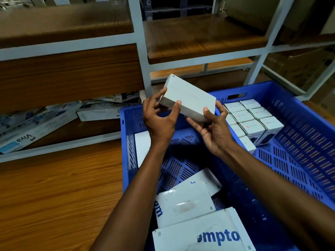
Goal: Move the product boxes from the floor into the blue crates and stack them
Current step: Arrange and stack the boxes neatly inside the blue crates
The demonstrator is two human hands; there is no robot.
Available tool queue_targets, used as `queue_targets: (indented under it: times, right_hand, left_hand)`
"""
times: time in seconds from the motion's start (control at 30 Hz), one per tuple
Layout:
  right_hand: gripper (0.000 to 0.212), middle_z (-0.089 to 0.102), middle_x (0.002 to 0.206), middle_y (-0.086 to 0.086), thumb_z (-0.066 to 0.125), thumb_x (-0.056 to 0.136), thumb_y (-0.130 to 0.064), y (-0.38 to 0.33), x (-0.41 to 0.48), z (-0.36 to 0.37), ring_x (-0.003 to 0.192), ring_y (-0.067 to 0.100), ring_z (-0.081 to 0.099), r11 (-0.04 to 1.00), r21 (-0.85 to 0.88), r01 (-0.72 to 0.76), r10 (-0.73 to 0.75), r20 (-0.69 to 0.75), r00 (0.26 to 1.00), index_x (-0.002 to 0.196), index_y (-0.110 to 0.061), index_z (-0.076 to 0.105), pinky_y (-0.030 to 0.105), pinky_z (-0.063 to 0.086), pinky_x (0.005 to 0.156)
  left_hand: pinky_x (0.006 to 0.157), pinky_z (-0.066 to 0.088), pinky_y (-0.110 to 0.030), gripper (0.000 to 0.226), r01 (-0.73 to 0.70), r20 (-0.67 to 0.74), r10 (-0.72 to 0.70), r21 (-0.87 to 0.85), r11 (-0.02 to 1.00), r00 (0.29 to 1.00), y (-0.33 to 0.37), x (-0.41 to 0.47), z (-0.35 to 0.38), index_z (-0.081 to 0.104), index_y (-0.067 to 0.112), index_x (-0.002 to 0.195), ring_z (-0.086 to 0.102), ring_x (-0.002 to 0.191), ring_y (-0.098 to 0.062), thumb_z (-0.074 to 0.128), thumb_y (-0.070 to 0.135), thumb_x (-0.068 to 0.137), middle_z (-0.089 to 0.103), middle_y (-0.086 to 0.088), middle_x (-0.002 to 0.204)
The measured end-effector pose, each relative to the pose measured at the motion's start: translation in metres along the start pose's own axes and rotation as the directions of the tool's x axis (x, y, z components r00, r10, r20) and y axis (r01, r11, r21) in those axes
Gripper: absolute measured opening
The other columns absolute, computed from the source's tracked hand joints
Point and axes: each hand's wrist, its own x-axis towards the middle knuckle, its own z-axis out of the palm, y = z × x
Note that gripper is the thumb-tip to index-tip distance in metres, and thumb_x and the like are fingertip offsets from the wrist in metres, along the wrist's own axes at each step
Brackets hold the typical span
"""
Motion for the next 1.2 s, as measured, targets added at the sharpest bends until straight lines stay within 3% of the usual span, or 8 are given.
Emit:
queue_targets:
  times: [0.13, 0.33, 0.6, 0.67, 0.73, 0.8, 0.93, 1.2]
  right_hand:
    - [0.058, 0.069, 0.122, 0.017, 0.072, 0.094, -0.022, 0.007, -0.013, 0.005, 0.097, 0.046, 0.074, 0.942, -0.334, -0.04, 0.056, 0.038, 0.998, 0.133, -0.031, 0.03, 0.061, 0.059, 0.087]
    - [0.04, 0.071, 0.11, 0.007, 0.062, 0.102, -0.028, 0.014, -0.019, 0.004, 0.097, 0.024, 0.073, 0.68, -0.72, 0.138, -0.003, 0.185, 0.983, 0.14, -0.019, 0.054, 0.042, 0.063, 0.063]
    - [0.048, 0.072, 0.113, 0.008, 0.074, 0.094, -0.032, 0.017, -0.027, 0.01, 0.092, 0.026, 0.076, 0.634, -0.773, 0.021, 0.199, 0.19, 0.961, 0.137, -0.02, 0.056, 0.049, 0.063, 0.055]
    - [0.05, 0.072, 0.119, 0.0, 0.076, 0.091, -0.039, 0.012, -0.019, 0.004, 0.098, 0.017, 0.073, 0.473, -0.863, 0.179, 0.056, 0.232, 0.971, 0.135, -0.023, 0.059, 0.048, 0.065, 0.072]
    - [0.054, 0.071, 0.124, -0.005, 0.074, 0.088, -0.051, 0.007, -0.011, -0.007, 0.107, 0.014, 0.069, 0.096, -0.933, 0.346, -0.088, 0.338, 0.937, 0.135, -0.028, 0.058, 0.042, 0.06, 0.085]
    - [0.057, 0.07, 0.125, -0.001, 0.072, 0.086, -0.055, 0.002, -0.005, -0.015, 0.108, 0.022, 0.067, -0.218, -0.912, 0.347, -0.06, 0.367, 0.928, 0.134, -0.028, 0.056, 0.044, 0.057, 0.085]
    - [0.055, 0.07, 0.118, 0.009, 0.071, 0.088, -0.052, 0.001, -0.003, -0.02, 0.1, 0.033, 0.067, -0.42, -0.882, 0.214, 0.056, 0.211, 0.976, 0.133, -0.024, 0.055, 0.047, 0.058, 0.074]
    - [0.054, 0.057, 0.099, 0.001, 0.073, 0.089, -0.049, 0.002, -0.003, -0.021, 0.079, 0.024, 0.061, -0.327, -0.921, 0.211, 0.074, 0.198, 0.977, 0.132, -0.023, 0.052, 0.028, 0.049, 0.039]
  left_hand:
    - [0.08, 0.062, -0.042, 0.039, 0.162, -0.068, -0.178, -0.195, 0.967, 0.982, 0.006, 0.016, -0.009, 0.067, 0.033, 0.117, 0.063, 0.116, -0.022, 0.073, 0.019, 0.08, 0.066, -0.006, 0.127]
    - [0.068, 0.05, -0.03, 0.017, 0.302, -0.11, -0.342, -0.273, 0.913, 0.933, -0.002, 0.028, -0.031, 0.075, 0.018, 0.107, 0.063, 0.09, -0.016, 0.072, 0.016, 0.09, 0.072, -0.008, 0.102]
    - [0.066, 0.052, -0.028, 0.013, 0.394, 0.009, -0.408, -0.273, 0.878, 0.913, -0.007, 0.029, -0.032, 0.072, 0.006, 0.103, 0.066, 0.084, -0.016, 0.068, 0.015, 0.095, 0.072, -0.008, 0.097]
    - [0.071, 0.052, -0.03, 0.019, 0.428, 0.007, -0.439, -0.238, 0.872, 0.898, -0.009, 0.028, -0.034, 0.073, 0.009, 0.107, 0.066, 0.09, -0.017, 0.06, 0.022, 0.101, 0.073, -0.009, 0.104]
    - [0.072, 0.055, -0.031, 0.024, 0.454, -0.021, -0.453, 0.067, 0.889, 0.891, -0.018, 0.025, -0.036, 0.072, 0.016, 0.116, 0.068, 0.094, -0.02, 0.053, 0.025, 0.104, 0.073, -0.007, 0.113]
    - [0.082, 0.054, -0.032, 0.03, 0.322, 0.093, -0.465, 0.602, 0.73, 0.88, -0.037, 0.02, -0.042, 0.068, 0.021, 0.126, 0.067, 0.108, -0.025, 0.062, 0.022, 0.097, 0.07, -0.007, 0.123]
    - [0.1, 0.049, -0.052, 0.082, -0.309, 0.287, -0.832, 0.939, 0.148, 0.475, -0.07, -0.011, -0.041, 0.056, 0.021, 0.139, 0.04, 0.137, -0.036, 0.091, 0.031, 0.066, 0.039, -0.011, 0.153]
    - [0.09, 0.055, -0.055, 0.058, -0.584, 0.382, -0.742, 0.811, -0.015, 0.551, -0.094, -0.031, -0.042, 0.051, 0.018, 0.14, 0.033, 0.135, -0.035, 0.071, 0.03, 0.088, 0.028, -0.009, 0.152]
